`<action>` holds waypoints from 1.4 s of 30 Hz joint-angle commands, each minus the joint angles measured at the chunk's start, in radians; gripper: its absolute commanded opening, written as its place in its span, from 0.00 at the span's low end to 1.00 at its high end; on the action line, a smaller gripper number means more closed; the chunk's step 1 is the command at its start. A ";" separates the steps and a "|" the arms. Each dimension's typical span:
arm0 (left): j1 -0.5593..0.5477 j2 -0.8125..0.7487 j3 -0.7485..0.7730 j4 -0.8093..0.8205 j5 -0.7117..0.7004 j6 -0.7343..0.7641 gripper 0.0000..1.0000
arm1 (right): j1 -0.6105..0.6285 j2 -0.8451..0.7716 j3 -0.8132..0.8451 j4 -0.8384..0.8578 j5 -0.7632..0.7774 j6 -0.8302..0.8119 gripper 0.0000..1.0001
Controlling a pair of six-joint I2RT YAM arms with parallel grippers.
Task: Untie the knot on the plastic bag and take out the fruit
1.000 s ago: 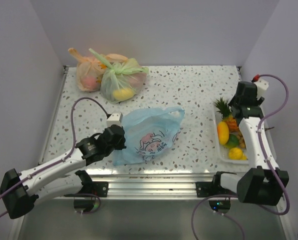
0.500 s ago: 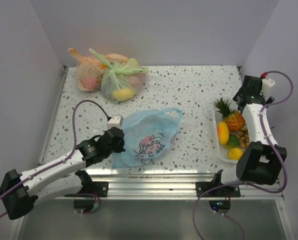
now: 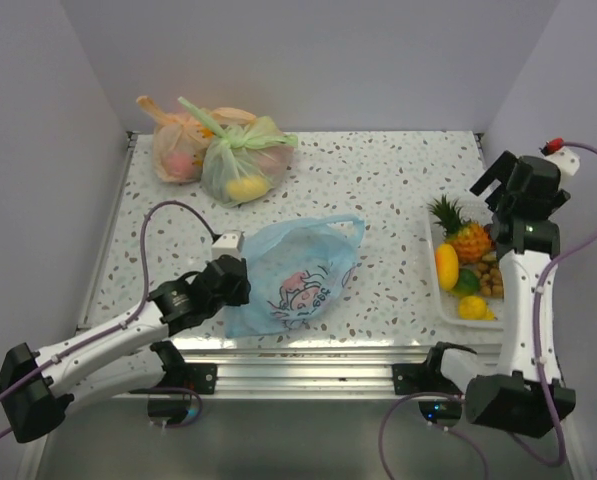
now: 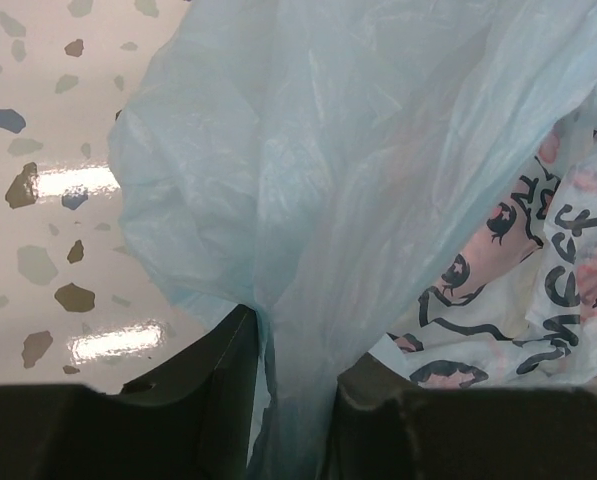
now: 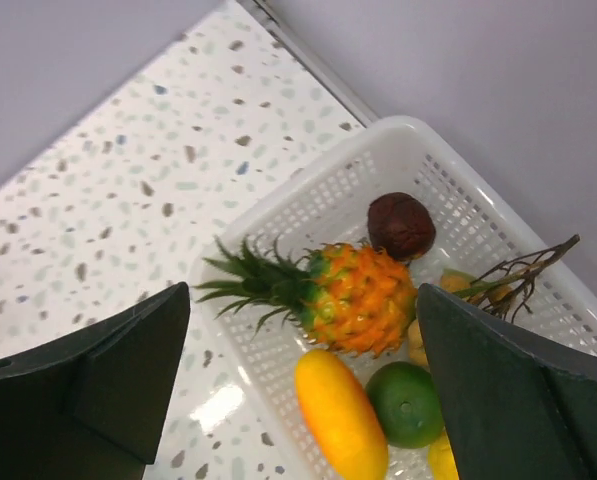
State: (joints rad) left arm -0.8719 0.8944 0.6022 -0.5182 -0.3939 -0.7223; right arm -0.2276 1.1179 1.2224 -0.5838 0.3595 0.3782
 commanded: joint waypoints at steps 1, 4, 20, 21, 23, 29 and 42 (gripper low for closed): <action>-0.001 -0.031 0.044 -0.040 -0.028 -0.019 0.32 | -0.003 -0.140 0.055 -0.068 -0.184 -0.028 0.99; 0.001 -0.060 0.067 -0.074 -0.043 -0.029 0.39 | 0.002 -0.239 0.055 -0.094 -0.310 -0.019 0.99; 0.001 -0.400 0.286 -0.302 -0.126 0.007 1.00 | 0.330 -0.553 0.059 -0.240 -0.156 -0.107 0.99; -0.001 -0.438 0.301 -0.309 -0.138 0.023 1.00 | 0.349 -0.581 0.049 -0.240 -0.145 -0.108 0.99; -0.001 -0.474 0.347 -0.333 -0.184 0.040 1.00 | 0.362 -0.628 0.023 -0.241 -0.131 -0.111 0.99; 0.001 -0.618 0.413 -0.404 -0.310 0.073 1.00 | 0.379 -0.838 -0.063 -0.240 -0.126 -0.163 0.99; 0.001 -0.784 0.351 -0.358 -0.404 0.096 1.00 | 0.386 -1.038 -0.112 -0.318 -0.114 -0.219 0.99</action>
State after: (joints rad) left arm -0.8715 0.1371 0.9756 -0.9192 -0.7589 -0.6559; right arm 0.1535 0.1005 1.1309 -0.8730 0.2375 0.1841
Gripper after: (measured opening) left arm 0.997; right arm 0.987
